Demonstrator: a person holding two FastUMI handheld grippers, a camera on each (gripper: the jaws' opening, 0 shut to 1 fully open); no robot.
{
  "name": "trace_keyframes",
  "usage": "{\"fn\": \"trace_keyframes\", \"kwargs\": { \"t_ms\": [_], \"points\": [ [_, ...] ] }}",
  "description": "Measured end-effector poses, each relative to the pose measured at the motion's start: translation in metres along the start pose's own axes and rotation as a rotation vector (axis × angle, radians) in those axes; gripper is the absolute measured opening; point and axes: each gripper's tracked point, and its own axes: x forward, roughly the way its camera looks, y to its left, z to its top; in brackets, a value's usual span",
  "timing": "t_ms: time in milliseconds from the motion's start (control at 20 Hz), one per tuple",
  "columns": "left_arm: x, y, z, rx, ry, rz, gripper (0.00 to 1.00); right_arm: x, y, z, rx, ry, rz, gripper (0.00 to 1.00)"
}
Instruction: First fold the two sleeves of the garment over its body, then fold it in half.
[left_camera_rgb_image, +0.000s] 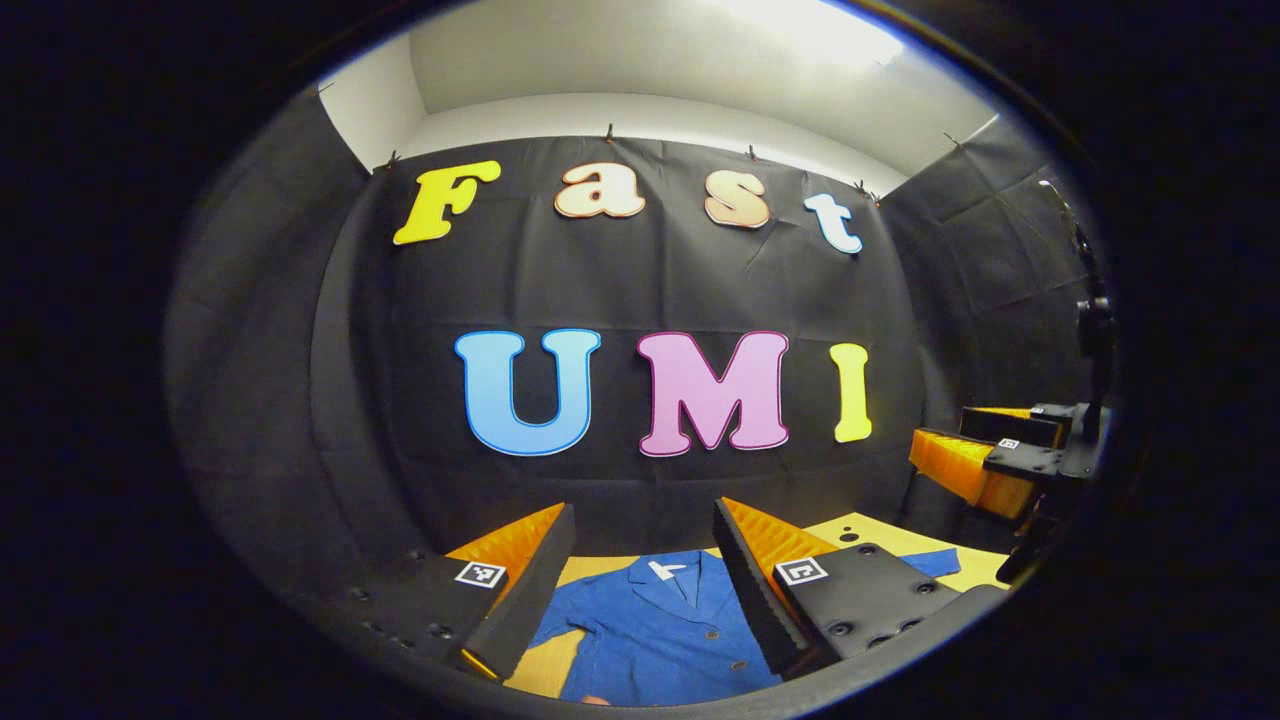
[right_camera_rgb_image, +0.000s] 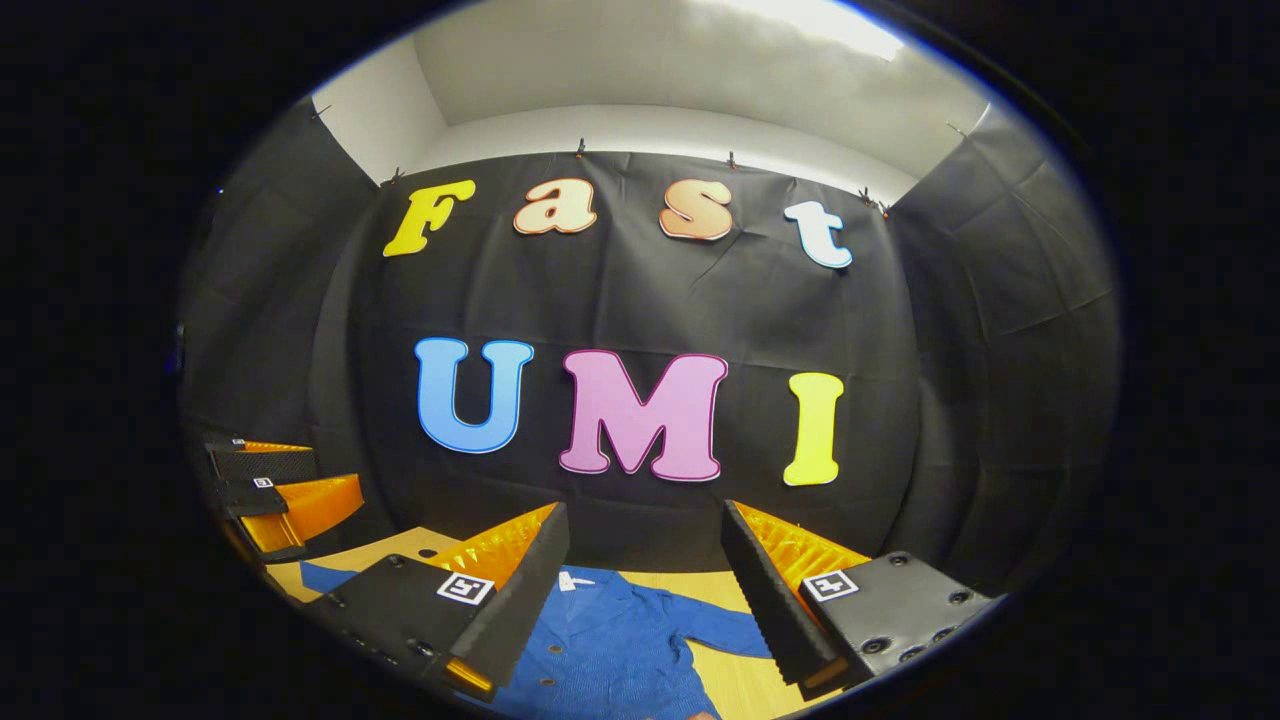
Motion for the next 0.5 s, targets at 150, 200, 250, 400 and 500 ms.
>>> {"fn": "trace_keyframes", "kwargs": {
  "t_ms": [150, 200, 250, 400, 500],
  "points": [
    [-0.003, -0.002, -0.004, -0.01, 0.008, 0.003, 0.8, -0.006, -0.008, -0.001, -0.001, 0.007, -0.014, 0.96],
    [-0.003, -0.004, -0.003, -0.008, 0.008, -0.001, 0.8, -0.008, -0.01, -0.001, 0.0, 0.011, -0.02, 0.96],
    [-0.003, -0.005, -0.001, -0.006, 0.006, -0.007, 0.8, -0.009, -0.011, -0.002, 0.001, 0.015, -0.026, 0.96],
    [-0.003, -0.009, 0.0, 0.02, 0.007, -0.016, 0.8, -0.016, -0.018, -0.001, 0.001, 0.019, -0.044, 0.96],
    [-0.005, -0.009, 0.007, 0.053, -0.007, -0.005, 0.8, -0.023, -0.029, -0.001, 0.0, 0.022, -0.075, 0.96]
  ]
}}
